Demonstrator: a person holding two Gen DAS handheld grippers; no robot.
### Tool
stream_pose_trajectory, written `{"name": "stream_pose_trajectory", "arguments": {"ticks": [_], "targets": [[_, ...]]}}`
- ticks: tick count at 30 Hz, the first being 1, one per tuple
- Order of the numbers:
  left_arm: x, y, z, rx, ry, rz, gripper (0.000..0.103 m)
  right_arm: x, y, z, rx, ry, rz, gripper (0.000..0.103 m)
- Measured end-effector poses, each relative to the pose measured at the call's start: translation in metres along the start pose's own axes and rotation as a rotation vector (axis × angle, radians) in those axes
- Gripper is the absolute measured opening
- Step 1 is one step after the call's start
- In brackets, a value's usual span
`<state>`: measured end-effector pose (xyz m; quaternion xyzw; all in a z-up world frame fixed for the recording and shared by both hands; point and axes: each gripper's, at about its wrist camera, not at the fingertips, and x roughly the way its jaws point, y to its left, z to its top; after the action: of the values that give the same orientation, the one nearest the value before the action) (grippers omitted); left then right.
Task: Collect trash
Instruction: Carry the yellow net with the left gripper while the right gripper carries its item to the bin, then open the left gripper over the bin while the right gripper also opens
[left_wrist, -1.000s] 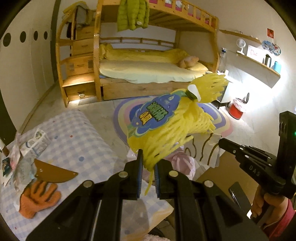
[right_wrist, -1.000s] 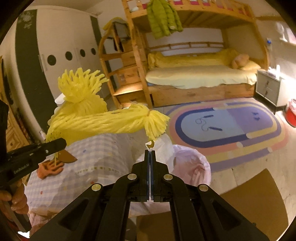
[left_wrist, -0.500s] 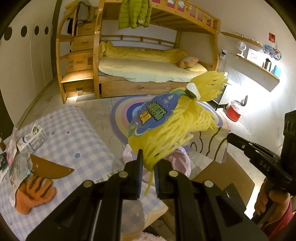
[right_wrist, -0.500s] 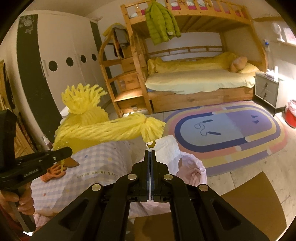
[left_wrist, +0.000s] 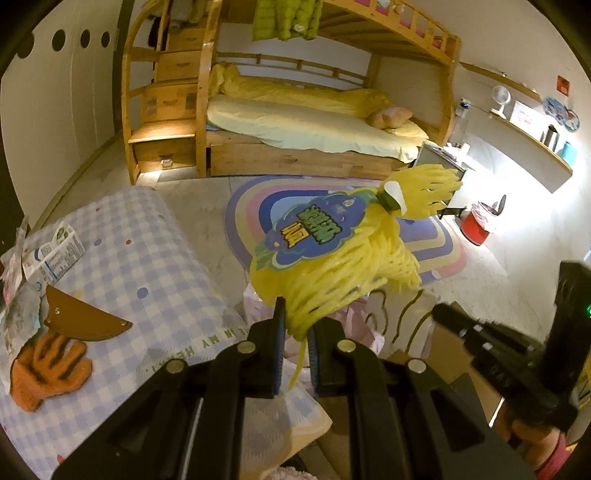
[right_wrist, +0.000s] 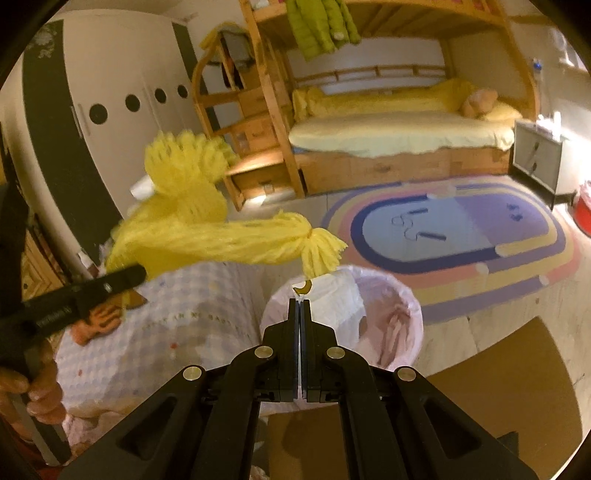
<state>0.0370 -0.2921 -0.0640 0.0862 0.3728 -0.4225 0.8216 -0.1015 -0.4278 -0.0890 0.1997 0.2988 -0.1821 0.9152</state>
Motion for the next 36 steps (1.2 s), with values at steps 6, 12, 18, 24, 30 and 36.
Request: {"name": "stream_pose_trajectory", "arguments": {"ticks": [6,12,18,24,30,36], "targets": [[0.029,-0.006,0.004,0.023,0.051,-0.009,0.009,0.051,-0.016,-0.005,0.014,0.09,-0.02,0.004],[0.066,-0.016,0.01,0.052,0.108,-0.021,0.015,0.068,-0.032,-0.01,0.056,0.137,-0.054,0.036],[0.085,-0.023,0.014,0.075,0.141,-0.018,0.056,0.046,-0.041,-0.01,0.079,0.135,-0.1,0.036],[0.061,-0.008,0.004,0.075,0.105,0.023,0.057,0.019,-0.029,-0.003,0.069,0.083,-0.093,0.036],[0.011,0.021,-0.001,0.031,0.02,0.109,0.057,-0.004,0.004,0.007,0.016,0.03,-0.038,0.036],[-0.051,0.056,-0.011,-0.024,-0.071,0.204,0.059,-0.024,0.051,0.01,-0.06,0.0,0.041,0.036]]}}
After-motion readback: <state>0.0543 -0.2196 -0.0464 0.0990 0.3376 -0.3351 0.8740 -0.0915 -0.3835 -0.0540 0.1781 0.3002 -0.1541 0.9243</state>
